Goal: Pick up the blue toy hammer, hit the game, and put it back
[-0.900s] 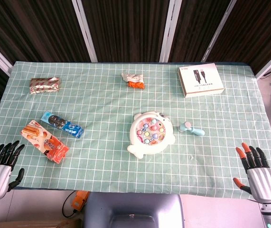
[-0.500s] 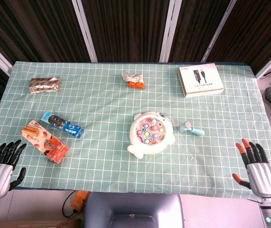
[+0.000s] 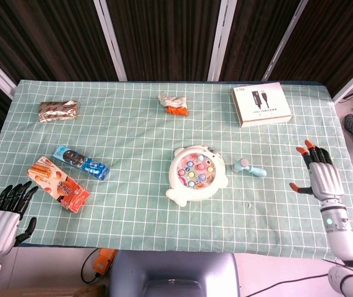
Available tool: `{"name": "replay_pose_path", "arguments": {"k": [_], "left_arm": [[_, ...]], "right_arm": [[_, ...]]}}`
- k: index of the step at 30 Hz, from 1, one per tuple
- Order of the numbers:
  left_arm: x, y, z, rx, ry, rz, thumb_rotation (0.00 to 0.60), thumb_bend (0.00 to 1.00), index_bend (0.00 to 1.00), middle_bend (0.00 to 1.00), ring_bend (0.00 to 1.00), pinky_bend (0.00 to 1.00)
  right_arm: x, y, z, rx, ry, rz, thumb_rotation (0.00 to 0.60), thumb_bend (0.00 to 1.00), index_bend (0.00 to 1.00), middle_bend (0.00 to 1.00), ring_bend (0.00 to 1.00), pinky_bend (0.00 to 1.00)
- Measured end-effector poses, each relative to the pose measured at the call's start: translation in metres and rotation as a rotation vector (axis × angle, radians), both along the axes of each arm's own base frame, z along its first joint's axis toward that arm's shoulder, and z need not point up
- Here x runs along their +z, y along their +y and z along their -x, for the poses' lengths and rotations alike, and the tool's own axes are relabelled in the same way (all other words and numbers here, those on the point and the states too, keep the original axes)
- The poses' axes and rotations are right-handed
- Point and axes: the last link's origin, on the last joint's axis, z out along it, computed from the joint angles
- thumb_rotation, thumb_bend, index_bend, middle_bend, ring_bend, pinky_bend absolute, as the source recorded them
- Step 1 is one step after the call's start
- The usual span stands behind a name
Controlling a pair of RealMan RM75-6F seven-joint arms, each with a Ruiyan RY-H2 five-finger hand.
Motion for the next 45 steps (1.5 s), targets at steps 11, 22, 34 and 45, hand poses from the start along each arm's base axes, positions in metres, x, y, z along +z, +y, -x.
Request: {"name": "replay_pose_path", "arguments": {"k": [11, 22, 34, 45], "left_arm": [[0.001, -0.002, 0.001, 0.002, 0.001, -0.005, 0.600, 0.46, 0.03, 0.00, 0.00, 0.01], [0.001, -0.003, 0.000, -0.003, 0.002, -0.003, 0.600, 0.46, 0.03, 0.00, 0.00, 0.01], [0.003, -0.004, 0.000, -0.006, -0.004, -0.009, 0.600, 0.46, 0.03, 0.00, 0.00, 0.01], [0.003, -0.005, 0.000, -0.007, -0.006, -0.009, 0.600, 0.46, 0.03, 0.00, 0.00, 0.01]], "right_arm": [[-0.040, -0.043, -0.009, -0.039, -0.033, -0.077, 0.600, 0.43, 0.49, 0.00, 0.00, 0.00], [-0.067, -0.055, -0.011, -0.081, -0.120, -0.120, 0.600, 0.46, 0.53, 0.00, 0.00, 0.00], [-0.093, -0.062, -0.027, -0.075, -0.119, -0.142, 0.600, 0.47, 0.56, 0.00, 0.00, 0.00], [-0.103, -0.066, -0.035, -0.074, -0.106, -0.152, 0.600, 0.50, 0.57, 0.00, 0.00, 0.00]]}}
